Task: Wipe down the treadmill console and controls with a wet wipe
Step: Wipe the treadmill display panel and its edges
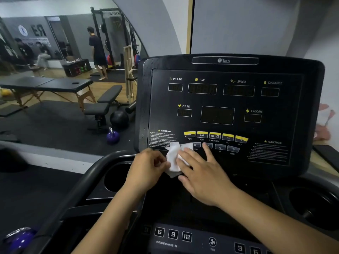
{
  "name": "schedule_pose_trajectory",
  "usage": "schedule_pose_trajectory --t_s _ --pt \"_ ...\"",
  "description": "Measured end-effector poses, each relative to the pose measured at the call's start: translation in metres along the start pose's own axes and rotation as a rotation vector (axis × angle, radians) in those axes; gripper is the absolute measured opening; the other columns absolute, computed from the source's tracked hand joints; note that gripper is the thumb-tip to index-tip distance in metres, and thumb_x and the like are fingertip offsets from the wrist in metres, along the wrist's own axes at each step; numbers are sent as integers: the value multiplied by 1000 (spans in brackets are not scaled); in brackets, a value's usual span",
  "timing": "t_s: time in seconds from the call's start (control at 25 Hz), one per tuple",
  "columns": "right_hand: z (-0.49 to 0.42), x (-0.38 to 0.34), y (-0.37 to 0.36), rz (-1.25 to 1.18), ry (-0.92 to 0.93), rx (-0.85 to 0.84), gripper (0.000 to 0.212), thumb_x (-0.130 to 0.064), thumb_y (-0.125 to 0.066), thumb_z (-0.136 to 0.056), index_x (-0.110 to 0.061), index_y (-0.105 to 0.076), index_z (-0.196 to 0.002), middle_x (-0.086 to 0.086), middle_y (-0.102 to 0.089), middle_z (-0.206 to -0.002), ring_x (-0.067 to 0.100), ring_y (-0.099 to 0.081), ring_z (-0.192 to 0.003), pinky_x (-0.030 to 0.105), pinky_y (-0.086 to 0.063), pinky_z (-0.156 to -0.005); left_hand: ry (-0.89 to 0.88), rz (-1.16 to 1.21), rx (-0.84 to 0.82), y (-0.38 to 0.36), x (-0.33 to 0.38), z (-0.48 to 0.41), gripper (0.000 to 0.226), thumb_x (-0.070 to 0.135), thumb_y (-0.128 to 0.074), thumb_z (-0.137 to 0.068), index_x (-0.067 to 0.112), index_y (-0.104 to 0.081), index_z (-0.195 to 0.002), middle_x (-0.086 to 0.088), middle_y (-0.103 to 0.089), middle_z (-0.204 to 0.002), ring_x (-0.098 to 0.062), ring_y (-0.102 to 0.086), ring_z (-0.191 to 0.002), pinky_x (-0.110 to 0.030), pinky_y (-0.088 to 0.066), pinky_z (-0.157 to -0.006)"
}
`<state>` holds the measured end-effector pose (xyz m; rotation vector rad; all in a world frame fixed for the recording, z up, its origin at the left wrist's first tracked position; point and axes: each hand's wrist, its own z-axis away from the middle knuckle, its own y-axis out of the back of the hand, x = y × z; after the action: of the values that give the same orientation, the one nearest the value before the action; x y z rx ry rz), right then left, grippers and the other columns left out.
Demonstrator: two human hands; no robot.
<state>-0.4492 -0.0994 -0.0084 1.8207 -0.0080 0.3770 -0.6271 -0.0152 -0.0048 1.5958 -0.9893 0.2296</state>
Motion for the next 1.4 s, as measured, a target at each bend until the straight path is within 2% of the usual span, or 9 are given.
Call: schedule_pose_trajectory --t_s 0.16,0.32,0.56,0.76,0.88,1.04,1.16,1.24,1.4 --pt "-6 6 5 43 -8 -47 65 -53 -24 -96 -16 -34 -148 8 -30 -156 23 -18 -147 68 -9 -111 -22 36 99 5 0 -15 16 22 -70 -81 23 -59 -70 6 -59 -69 -7 -55 -64 -26 -44 -61" --pt "-26 11 10 123 19 -48 69 -57 -4 -95 -21 -17 -153 5 2 -162 19 11 -148 67 12 -108 44 197 -27 3 -10 -18 26 18 -77 -76 24 -52 -74 5 -61 -62 -2 -50 -54 -18 -41 -54" --pt "-70 44 35 218 92 47 55 -45 -22 -102 -26 -16 -153 6 -8 -162 19 -5 -149 68 5 -110 68 225 53 17 -10 -34 15 21 -69 -68 32 -63 -76 13 -61 -58 0 -52 -51 -12 -37 -50" --pt "-80 48 41 219 99 39 56 -46 -25 -100 -24 -25 -151 6 -10 -162 21 -5 -149 68 -1 -111 128 570 107 26 6 -49 27 34 -76 -69 21 -54 -61 -10 -64 -66 -16 -58 -60 -35 -49 -60" --pt "-85 54 49 264 128 22 55 -46 -22 -100 -25 -25 -151 5 -7 -162 19 -2 -149 69 1 -110 145 548 214 27 3 -54 28 13 -76 -76 19 -49 -71 -8 -68 -73 -23 -64 -66 -38 -54 -65" --pt "-107 62 61 218 73 67 50 -43 -25 -101 -25 -34 -147 1 -14 -162 17 -5 -149 68 2 -111 -29 205 278 27 -4 -60 22 6 -71 -78 23 -56 -82 4 -58 -75 -8 -54 -63 -20 -45 -62" --pt "-111 43 55 231 121 177 48 -34 -55 -93 -10 -54 -134 10 -39 -151 27 -31 -142 57 -22 -114 -15 63 448 27 -17 -69 23 14 -69 -81 19 -60 -102 3 -53 -97 -13 -52 -84 -28 -44 -76" --pt "-107 37 40 222 252 192 48 -30 -59 -93 -6 -55 -135 12 -46 -146 28 -38 -138 46 -28 -115 29 118 522 22 -28 -72 28 22 -66 -87 18 -57 -113 4 -52 -109 -11 -51 -97 -26 -41 -84" --pt "-150 57 53 249 240 198 60 -33 -42 -100 -13 -21 -153 11 -12 -161 27 -7 -148 38 6 -117 346 619 228 9 -38 -82 44 52 -38 -99 24 -53 -130 4 -55 -132 -10 -50 -116 -29 -36 -97"
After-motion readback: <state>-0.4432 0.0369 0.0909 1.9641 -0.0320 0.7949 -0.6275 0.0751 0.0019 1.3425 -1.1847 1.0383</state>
